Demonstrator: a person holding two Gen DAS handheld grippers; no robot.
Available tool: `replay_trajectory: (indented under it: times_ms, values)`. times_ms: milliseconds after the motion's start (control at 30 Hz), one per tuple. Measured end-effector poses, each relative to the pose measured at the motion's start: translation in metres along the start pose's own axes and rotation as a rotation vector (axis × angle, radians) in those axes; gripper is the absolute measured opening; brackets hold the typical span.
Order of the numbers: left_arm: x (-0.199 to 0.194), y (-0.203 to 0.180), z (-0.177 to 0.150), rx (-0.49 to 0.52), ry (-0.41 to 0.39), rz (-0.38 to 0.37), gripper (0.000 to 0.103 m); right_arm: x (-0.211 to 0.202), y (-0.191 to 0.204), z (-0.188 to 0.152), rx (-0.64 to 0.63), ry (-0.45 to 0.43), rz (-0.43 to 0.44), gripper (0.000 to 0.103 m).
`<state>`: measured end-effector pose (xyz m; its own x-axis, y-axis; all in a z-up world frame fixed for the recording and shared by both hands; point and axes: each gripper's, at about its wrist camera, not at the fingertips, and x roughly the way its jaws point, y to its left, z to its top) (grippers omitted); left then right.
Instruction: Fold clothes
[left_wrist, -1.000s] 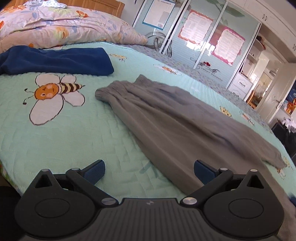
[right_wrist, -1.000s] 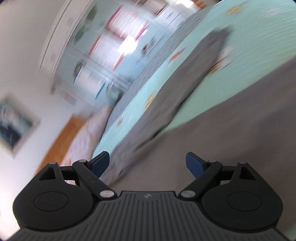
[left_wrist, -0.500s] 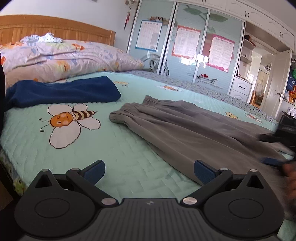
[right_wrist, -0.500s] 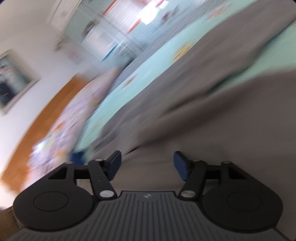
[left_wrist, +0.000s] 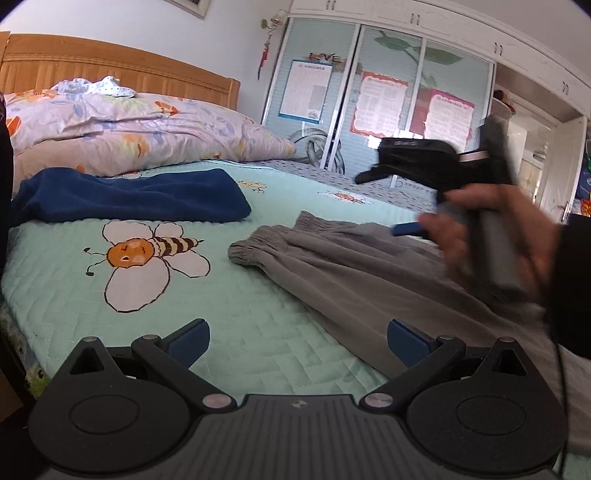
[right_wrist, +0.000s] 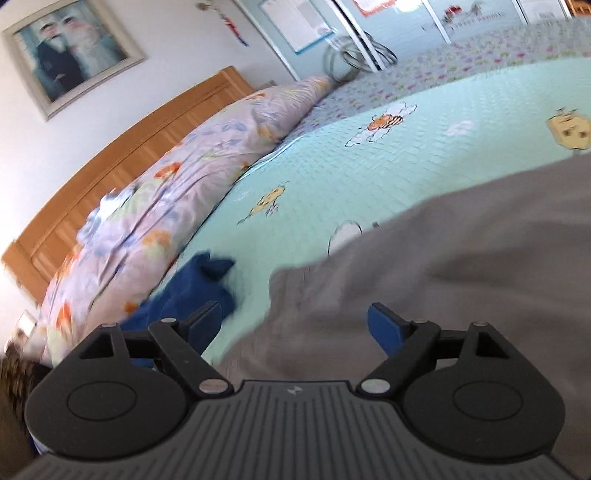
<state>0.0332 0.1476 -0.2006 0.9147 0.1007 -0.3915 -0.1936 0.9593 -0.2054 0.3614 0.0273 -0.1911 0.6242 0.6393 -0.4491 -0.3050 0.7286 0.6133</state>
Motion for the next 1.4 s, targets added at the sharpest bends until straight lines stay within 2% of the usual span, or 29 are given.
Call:
replay_trajectory:
  times_ms: [67,133,167,233,300,367,467,567,633,667,733,833,900,967,1000,1067,1167,1233,1267,1400]
  values:
    - [0.004,0.001,0.001,-0.006,0.009,-0.005,0.102,0.035,-0.016,0.019,0.05,0.059,-0.012,0.087]
    - [0.008,0.002,0.003,-0.01,0.022,-0.006,0.102,0.065,-0.037,0.037,0.07,0.091,-0.1,0.085]
    - [0.011,0.003,0.003,-0.011,0.029,-0.007,0.102,0.077,-0.046,0.043,0.066,0.085,-0.131,0.083]
    - [0.015,0.005,0.005,-0.021,0.04,-0.006,0.102,0.089,-0.057,0.062,0.041,0.019,-0.164,0.082]
    - [0.019,0.009,0.005,-0.051,0.052,-0.006,0.102,0.09,-0.063,0.076,0.078,-0.027,-0.204,0.082]
    - [0.022,0.01,0.006,-0.071,0.065,-0.012,0.102,0.079,-0.059,0.079,0.091,-0.052,-0.18,0.083]
    - [0.021,0.008,0.006,-0.086,0.062,-0.032,0.102,0.055,-0.039,0.065,0.08,-0.057,-0.049,0.086]
    - [0.019,0.005,0.004,-0.065,0.064,-0.04,0.102,0.058,-0.016,0.041,0.06,0.048,0.079,0.088]
    - [0.017,0.005,0.002,-0.059,0.065,-0.035,0.102,0.078,-0.01,0.027,0.119,0.138,0.13,0.088]
    - [0.017,0.006,0.002,-0.058,0.065,-0.03,0.102,0.089,-0.007,0.025,0.135,0.169,0.129,0.088]
    - [0.016,0.009,0.0,-0.058,0.068,-0.021,0.102,0.118,-0.006,0.034,0.1,0.162,0.036,0.086]
    - [0.018,0.012,0.002,-0.08,0.072,-0.025,0.102,0.127,-0.011,0.052,0.101,0.066,-0.087,0.085]
    - [0.02,0.014,0.003,-0.098,0.075,-0.029,0.102,0.116,-0.002,0.046,0.134,0.093,0.029,0.085]
    - [0.02,0.015,0.005,-0.112,0.081,-0.04,0.102,0.106,0.014,0.025,0.122,0.169,0.147,0.088]
    - [0.02,0.015,0.005,-0.114,0.082,-0.044,0.102,0.105,0.021,0.013,0.101,0.211,0.177,0.088]
    - [0.019,0.014,0.005,-0.111,0.085,-0.051,0.102,0.122,0.029,0.005,0.04,0.256,0.142,0.086]
    - [0.019,0.015,0.004,-0.095,0.085,-0.038,0.102,0.162,0.021,0.035,0.084,0.217,0.099,0.079]
    - [0.021,0.019,0.005,-0.118,0.085,-0.033,0.102,0.16,0.023,0.051,0.114,0.163,0.002,0.081]
    - [0.022,0.021,0.006,-0.132,0.087,-0.036,0.102,0.153,0.029,0.05,0.102,0.162,-0.006,0.081]
    - [0.022,0.022,0.009,-0.164,0.089,-0.069,0.102,0.105,0.057,0.013,-0.028,0.22,0.096,0.084]
